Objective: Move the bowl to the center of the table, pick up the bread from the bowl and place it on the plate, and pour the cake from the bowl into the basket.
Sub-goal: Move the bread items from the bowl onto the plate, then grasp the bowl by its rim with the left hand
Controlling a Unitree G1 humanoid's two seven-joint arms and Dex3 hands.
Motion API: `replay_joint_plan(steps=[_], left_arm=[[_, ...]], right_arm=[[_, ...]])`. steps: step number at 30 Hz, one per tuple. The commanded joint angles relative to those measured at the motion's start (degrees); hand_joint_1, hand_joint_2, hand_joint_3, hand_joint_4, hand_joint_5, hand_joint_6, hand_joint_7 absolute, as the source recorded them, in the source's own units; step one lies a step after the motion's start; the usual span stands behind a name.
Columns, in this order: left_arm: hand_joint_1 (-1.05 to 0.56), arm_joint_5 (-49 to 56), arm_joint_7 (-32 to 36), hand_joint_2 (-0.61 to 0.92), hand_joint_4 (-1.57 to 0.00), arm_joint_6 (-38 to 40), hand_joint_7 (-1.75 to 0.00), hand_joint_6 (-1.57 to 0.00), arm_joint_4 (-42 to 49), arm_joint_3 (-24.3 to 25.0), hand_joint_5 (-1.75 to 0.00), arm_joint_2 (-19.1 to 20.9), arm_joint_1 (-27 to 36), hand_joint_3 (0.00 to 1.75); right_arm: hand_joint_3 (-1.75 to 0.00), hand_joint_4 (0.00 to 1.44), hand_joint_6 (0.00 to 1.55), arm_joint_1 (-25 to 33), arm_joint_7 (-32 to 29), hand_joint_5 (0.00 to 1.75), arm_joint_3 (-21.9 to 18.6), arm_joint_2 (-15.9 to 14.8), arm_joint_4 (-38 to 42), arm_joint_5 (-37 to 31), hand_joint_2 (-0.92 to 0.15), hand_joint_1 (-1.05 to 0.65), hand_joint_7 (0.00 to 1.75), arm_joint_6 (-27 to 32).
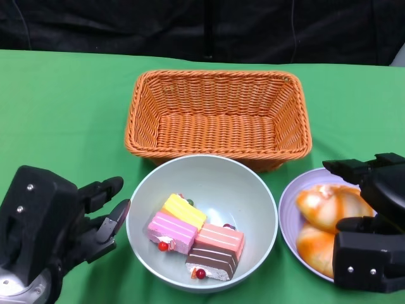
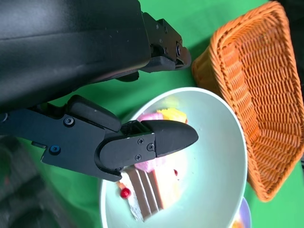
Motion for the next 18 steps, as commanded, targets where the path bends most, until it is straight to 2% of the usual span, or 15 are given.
replay_joint_plan(steps=[1,5,10,13,18], left_arm=[[-0.7,4.9,0.2,0.92,0.0,-6.7,-0.01,-0.23,0.1,-1.6,-0.59,3.4,0.9,0.5],[-0.73,12.6,0.7,0.92,0.0,-17.5,-0.01,-0.24,1.4,-3.5,-0.74,7.5,1.6,0.45],[-0.73,17.3,-0.7,0.92,0.0,-29.1,-0.02,-0.26,2.3,-3.4,-0.73,11.5,2.9,0.41],[-0.71,20.6,-0.7,0.92,0.0,-41.2,-0.03,-0.29,4.8,-3.3,-0.66,15.2,4.2,0.41],[-0.72,27.0,4.6,0.92,-0.05,-60.3,-0.07,-0.38,11.2,-2.7,-0.73,17.7,4.5,0.38]], right_arm=[[-0.35,0.0,0.13,1.4,1.3,0.41,0.1,-1.7,-2.2,-0.5,-0.92,-0.92,0.0,1.3],[-0.38,0.0,0.12,2.6,2.8,0.37,0.0,-2.3,-5.1,-1.1,-0.92,-0.96,0.01,2.5],[-0.39,0.0,0.13,3.8,3.6,0.38,-0.2,-2.3,-8.0,-1.2,-0.92,-0.96,0.01,3.7],[-0.39,0.0,0.13,4.6,3.9,0.39,-0.6,-2.4,-9.6,-0.6,-0.92,-0.96,0.01,3.9],[-0.4,0.0,0.12,5.7,3.6,0.4,-1.2,-2.4,-11.4,-0.3,-0.92,-0.96,0.0,4.0]])
